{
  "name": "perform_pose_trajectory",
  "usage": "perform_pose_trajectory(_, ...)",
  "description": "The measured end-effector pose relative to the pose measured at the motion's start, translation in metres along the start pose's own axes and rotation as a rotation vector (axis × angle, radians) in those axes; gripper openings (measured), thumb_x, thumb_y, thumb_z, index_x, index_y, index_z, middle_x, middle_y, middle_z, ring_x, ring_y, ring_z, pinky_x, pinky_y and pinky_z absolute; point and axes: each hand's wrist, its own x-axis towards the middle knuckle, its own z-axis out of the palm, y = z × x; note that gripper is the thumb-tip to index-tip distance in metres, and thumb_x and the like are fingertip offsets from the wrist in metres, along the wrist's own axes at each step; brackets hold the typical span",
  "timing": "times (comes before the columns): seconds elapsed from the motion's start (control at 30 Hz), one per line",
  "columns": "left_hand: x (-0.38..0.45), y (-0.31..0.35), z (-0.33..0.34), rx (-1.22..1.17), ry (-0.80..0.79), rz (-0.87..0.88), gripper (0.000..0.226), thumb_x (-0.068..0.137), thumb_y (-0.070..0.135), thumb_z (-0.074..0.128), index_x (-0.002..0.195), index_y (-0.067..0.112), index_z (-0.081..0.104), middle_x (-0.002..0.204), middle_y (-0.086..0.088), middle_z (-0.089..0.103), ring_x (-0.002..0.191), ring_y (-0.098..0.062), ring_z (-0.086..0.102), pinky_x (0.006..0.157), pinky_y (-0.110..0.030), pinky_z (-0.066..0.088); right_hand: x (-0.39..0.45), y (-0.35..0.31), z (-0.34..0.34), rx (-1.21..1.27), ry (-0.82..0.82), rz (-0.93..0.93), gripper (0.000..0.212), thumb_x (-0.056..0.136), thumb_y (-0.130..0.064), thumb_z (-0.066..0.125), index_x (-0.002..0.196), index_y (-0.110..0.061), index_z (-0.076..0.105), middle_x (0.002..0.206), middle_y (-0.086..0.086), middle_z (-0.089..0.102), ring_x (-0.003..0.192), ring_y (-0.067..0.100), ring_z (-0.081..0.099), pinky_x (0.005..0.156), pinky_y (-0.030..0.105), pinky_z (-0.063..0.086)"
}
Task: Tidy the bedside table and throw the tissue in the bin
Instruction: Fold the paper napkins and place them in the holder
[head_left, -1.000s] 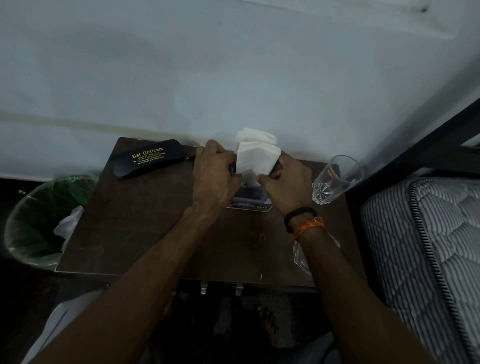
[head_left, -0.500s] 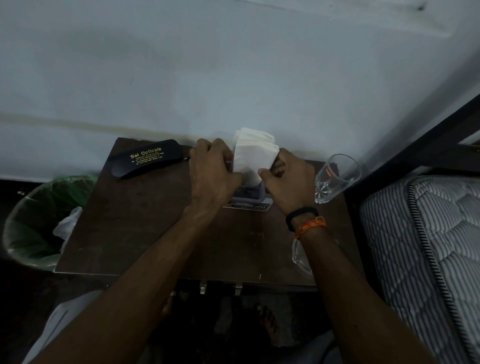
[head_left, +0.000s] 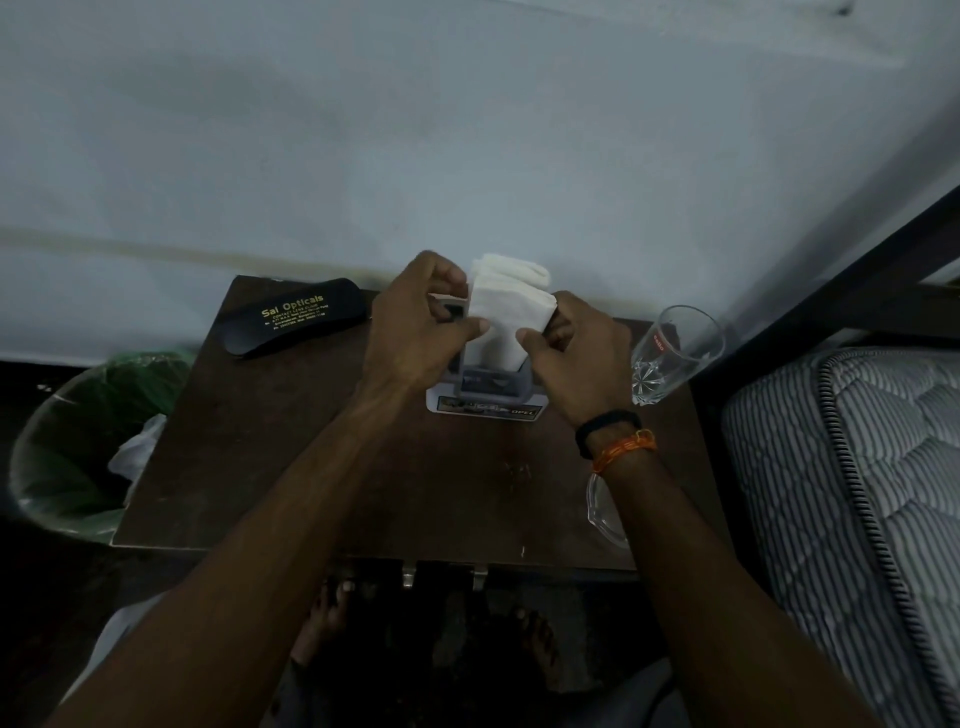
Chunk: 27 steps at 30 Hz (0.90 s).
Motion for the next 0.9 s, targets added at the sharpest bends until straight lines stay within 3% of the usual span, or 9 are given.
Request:
perform_pose_trajectory(0.17,0.001,0.0,0.002,0.021,-0.03,0.025,0.057,0.076,0.017,0.082,0.127,0.02,0.057,0.086,0.006,0.066,0.073,-0.004,0.06,0.061,0.003,0.043,0.0,0.002,0.001,-0.022,0.003,-0.045,0.025,0.081,-0.021,0.073,0.106,-0.016,0.07,0.073,-0.006,0.062,0.071,0.012,0.059,0.067,0.022,0.045)
perform_pose_trajectory(0.27,0.003,-0.005,0.004,0.066,-0.049,0.041,0.046,0.079,0.019,0.08,0.121,0.02,0.063,0.078,0.012,0.061,0.069,-0.002,0.056,0.062,-0.004,0.043,0.0,0.003,0.003,-0.035,-0.01,-0.063,0.031,0.082,-0.019,0.073,0.113,-0.015,0.068,0.082,0.001,0.069,0.076,0.012,0.058,0.071,0.021,0.044)
perform_pose_trajectory(0.37,0.004,-0.01,0.006,0.124,-0.067,0.056,0.033,0.078,0.024,0.08,0.109,0.016,0.069,0.088,0.003,0.063,0.073,-0.008,0.056,0.064,-0.01,0.04,0.0,0.004,0.006,-0.053,-0.018,-0.069,0.036,0.083,-0.016,0.072,0.119,-0.013,0.067,0.088,0.004,0.07,0.078,0.014,0.058,0.072,0.024,0.046)
perform_pose_trajectory(0.47,0.003,-0.01,0.007,0.097,-0.071,0.031,0.035,0.078,0.024,0.081,0.109,0.015,0.067,0.101,0.002,0.067,0.082,-0.01,0.061,0.066,-0.005,0.041,0.0,0.005,0.008,-0.064,-0.023,-0.061,0.038,0.082,-0.015,0.072,0.119,-0.012,0.066,0.093,0.006,0.072,0.086,0.022,0.065,0.077,0.032,0.053)
perform_pose_trajectory(0.63,0.002,-0.01,0.007,0.047,-0.037,0.054,0.035,0.076,0.021,0.082,0.104,0.014,0.062,0.096,0.004,0.07,0.08,-0.01,0.065,0.068,-0.013,0.051,0.0,0.005,0.009,-0.064,-0.011,-0.064,0.033,0.083,-0.014,0.071,0.115,-0.013,0.067,0.09,0.006,0.072,0.087,0.025,0.065,0.077,0.033,0.053)
perform_pose_trajectory(0.73,0.003,-0.01,0.007,0.055,-0.012,0.1,0.034,0.074,0.023,0.082,0.101,0.013,0.062,0.092,0.0,0.071,0.08,-0.016,0.067,0.069,-0.028,0.056,0.002,0.004,0.007,-0.072,0.016,-0.067,0.029,0.085,-0.014,0.069,0.113,-0.012,0.065,0.087,0.005,0.068,0.084,0.024,0.061,0.072,0.031,0.048)
perform_pose_trajectory(0.9,-0.002,-0.013,0.008,0.057,-0.025,0.103,0.033,0.073,0.014,0.082,0.095,0.012,0.057,0.085,-0.001,0.07,0.072,-0.011,0.065,0.06,-0.021,0.052,0.0,0.007,0.013,-0.136,-0.021,-0.109,0.034,0.083,-0.01,0.069,0.116,-0.013,0.064,0.097,0.008,0.071,0.092,0.028,0.061,0.072,0.026,0.037)
